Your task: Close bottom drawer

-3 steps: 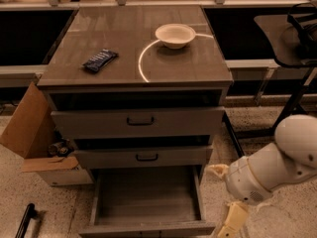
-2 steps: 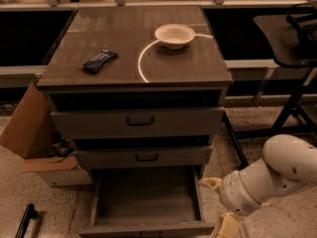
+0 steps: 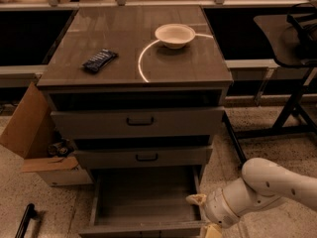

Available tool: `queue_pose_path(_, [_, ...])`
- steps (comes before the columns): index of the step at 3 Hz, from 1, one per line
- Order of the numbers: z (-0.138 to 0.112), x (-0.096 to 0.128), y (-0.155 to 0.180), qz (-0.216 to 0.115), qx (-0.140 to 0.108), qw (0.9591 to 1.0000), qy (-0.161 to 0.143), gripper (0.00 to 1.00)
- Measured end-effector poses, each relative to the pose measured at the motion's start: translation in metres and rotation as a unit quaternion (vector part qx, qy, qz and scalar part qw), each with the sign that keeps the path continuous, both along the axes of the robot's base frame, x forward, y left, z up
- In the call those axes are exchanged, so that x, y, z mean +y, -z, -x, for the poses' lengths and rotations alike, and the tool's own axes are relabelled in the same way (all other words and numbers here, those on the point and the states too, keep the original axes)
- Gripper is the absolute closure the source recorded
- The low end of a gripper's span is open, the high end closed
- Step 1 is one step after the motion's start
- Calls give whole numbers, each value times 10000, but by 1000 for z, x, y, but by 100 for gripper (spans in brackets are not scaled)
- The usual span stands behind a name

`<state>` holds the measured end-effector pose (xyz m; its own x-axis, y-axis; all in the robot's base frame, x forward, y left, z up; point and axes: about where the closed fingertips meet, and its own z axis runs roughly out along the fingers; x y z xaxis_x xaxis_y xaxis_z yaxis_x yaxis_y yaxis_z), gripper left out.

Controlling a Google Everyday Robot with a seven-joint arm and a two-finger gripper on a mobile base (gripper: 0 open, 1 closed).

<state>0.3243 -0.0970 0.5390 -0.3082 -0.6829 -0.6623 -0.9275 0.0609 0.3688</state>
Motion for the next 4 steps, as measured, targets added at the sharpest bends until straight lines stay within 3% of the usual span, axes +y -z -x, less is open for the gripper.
queue_pose_path(1, [0, 0, 1, 0, 1, 10000, -4, 0])
queue_pose_path(2, [-12, 0, 27, -7, -10, 10000, -99, 0])
queue_pose_path(4, [-41, 2, 128, 56, -247, 9982, -548, 0])
